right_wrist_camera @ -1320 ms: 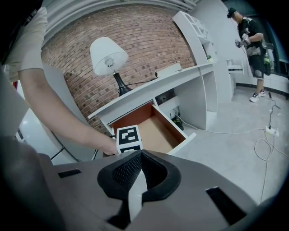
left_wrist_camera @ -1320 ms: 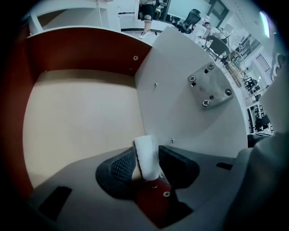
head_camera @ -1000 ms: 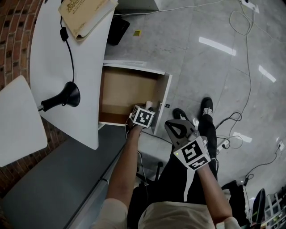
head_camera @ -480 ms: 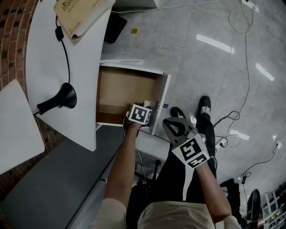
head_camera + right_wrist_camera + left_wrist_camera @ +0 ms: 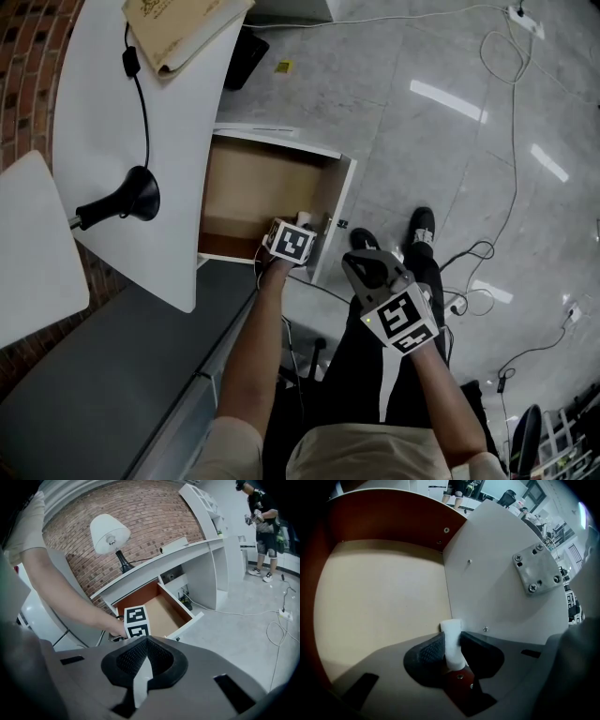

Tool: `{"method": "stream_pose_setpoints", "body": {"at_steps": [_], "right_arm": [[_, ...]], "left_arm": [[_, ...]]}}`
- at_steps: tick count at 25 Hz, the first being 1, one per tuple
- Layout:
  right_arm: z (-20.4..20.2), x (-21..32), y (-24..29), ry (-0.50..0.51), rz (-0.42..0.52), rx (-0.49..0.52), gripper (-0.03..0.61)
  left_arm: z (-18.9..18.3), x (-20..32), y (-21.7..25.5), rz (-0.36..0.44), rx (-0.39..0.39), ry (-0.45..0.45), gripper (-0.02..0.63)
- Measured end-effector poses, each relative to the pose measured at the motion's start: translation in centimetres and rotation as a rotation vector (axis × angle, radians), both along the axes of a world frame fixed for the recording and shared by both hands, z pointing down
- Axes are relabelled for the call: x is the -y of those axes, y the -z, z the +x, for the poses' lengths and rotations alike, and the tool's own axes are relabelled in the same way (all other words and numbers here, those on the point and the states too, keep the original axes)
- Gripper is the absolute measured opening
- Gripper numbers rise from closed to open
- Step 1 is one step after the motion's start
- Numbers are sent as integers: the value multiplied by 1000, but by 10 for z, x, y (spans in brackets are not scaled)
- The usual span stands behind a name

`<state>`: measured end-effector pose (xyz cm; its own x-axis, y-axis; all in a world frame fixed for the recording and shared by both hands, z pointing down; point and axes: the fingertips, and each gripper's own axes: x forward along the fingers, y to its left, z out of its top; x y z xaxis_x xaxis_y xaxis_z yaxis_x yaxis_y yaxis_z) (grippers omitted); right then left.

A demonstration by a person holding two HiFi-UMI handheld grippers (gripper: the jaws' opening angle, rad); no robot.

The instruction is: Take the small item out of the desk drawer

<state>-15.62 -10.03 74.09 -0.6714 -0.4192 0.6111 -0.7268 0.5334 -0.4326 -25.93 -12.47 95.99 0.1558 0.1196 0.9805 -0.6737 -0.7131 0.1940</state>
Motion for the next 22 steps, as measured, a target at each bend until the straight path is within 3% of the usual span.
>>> {"method": "stream_pose_setpoints", "body": {"at_steps": [6,11,16,19,22], "right_arm": [[2,-15,-6,57,-11,-33,25],[0,-21,-10,91,-18,-65,25],[-8,-22,2,85,-21,-52,25],[-14,-28,12,79,-45,-11,25],[-7,-33,20,75,-54,-34,25]], "left_arm": [[5,14,24,23,-37,54,115],[2,54,60,169,-84,100,115],[6,45,80,170,-150,133,115],[2,41,96,206,-168,141,115],[2,39,116,229,-203,171,115]]}}
